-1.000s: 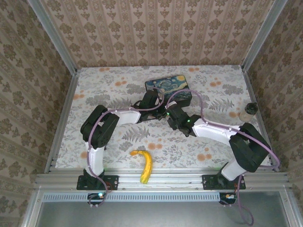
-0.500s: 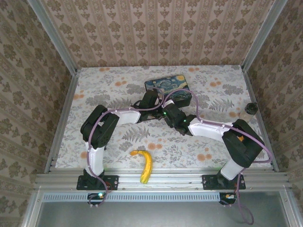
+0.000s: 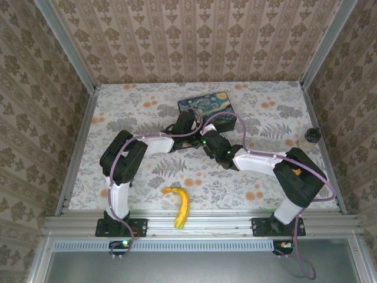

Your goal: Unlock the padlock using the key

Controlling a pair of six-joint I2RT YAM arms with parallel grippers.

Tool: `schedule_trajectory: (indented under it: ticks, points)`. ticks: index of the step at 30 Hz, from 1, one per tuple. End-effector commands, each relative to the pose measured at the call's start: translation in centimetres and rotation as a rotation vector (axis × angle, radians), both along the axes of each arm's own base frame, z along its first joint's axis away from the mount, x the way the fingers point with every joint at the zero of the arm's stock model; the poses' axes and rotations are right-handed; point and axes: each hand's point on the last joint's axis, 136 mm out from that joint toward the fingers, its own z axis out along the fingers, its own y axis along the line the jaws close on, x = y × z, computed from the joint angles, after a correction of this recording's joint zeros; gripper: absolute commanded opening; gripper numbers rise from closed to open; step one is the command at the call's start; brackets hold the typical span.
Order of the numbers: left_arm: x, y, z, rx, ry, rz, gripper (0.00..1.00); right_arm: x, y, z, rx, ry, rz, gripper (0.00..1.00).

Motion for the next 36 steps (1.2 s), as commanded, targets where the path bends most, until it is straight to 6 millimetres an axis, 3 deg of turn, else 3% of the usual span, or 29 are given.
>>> schedule_trajectory:
  ticks: [1,12,19,28,36]
  points:
    - [-2.9,1.1,-3.8,0.073,0.24,0.004,0.0,-0.4,-1.7,-1.5,-0.097,-0.006,-0.027,0.24]
    - [-3.2,0.9,-2.8,0.058,0.231,-0.021,0.0,0.2,-1.5,-1.7,-0.073,0.034,-0.037,0.01]
    - [-3.8,0.2,-3.1,0.045,0.236,-0.036,0.0,1.0,-0.8,-1.2,0.248,0.177,-0.03,0.0]
    - [-4.2,-0.1,-3.4,0.036,0.246,-0.04,0.0,2.8,-1.5,-0.6,0.7,0.405,-0.021,0.0]
    - [-4.6,0.0,-3.6,0.041,0.245,-0.037,0.0,4.0,-1.7,-0.4,0.904,0.453,-0.032,0.0]
